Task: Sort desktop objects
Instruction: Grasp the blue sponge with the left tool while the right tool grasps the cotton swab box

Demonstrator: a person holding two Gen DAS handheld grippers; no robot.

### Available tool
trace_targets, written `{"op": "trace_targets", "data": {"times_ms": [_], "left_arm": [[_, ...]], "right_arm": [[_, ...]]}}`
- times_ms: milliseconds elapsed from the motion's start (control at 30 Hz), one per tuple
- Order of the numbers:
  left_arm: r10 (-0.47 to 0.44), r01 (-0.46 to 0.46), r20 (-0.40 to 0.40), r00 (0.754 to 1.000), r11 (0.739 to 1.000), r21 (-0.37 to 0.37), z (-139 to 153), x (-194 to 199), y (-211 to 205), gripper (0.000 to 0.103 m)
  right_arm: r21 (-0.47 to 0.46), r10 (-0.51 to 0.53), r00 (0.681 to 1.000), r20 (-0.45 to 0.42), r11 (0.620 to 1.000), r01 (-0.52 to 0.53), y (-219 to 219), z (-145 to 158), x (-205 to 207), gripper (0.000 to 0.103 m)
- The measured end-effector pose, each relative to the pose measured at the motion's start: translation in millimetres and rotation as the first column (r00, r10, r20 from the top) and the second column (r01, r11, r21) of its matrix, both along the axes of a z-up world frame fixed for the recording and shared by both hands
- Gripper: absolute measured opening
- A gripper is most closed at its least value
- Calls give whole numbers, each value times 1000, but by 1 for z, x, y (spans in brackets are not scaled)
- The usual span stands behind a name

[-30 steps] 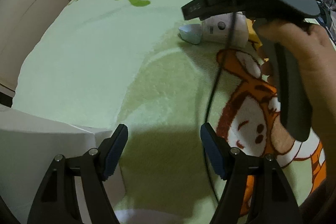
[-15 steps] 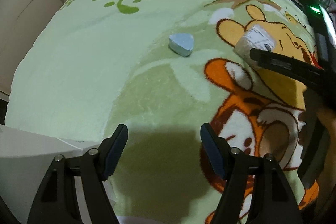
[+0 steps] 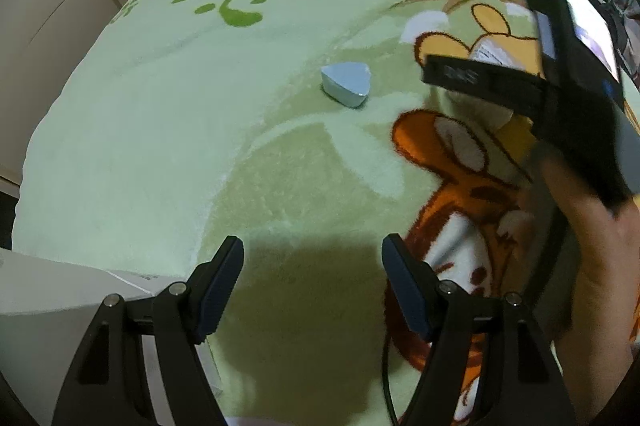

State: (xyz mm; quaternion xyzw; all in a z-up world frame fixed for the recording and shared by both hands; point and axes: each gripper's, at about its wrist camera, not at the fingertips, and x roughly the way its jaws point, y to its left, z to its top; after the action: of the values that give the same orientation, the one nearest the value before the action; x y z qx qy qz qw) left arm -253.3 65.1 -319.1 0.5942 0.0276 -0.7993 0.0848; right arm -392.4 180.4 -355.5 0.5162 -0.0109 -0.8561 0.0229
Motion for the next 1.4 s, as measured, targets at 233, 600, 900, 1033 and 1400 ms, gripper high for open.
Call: {"op": "trace_targets", "data": {"times_ms": [233, 600, 900, 1033, 1400], "left_arm": [[-5, 5, 13, 1000, 1000, 4, -3, 2, -6, 73], [-15, 15, 13, 1000, 1000, 25, -5, -15, 6, 73], [63, -63, 14, 998, 997, 46, -29, -71, 9, 73], [94, -93, -7, 996, 994, 51, -44, -103, 2, 73], [-18, 14, -70, 997, 998, -65, -59, -139, 19, 54]], "right_arm": [[-84, -39, 999, -33, 996, 36, 19, -6, 8, 84], [-48, 108, 992, -58, 993, -111, 61, 14, 59, 68], [1, 137, 990, -10, 991, -137, 90, -1, 91, 68], [43, 132, 991, -8, 990, -132, 83, -5, 88, 70], [87, 84, 995, -52, 993, -79, 74, -7, 85, 67]]}}
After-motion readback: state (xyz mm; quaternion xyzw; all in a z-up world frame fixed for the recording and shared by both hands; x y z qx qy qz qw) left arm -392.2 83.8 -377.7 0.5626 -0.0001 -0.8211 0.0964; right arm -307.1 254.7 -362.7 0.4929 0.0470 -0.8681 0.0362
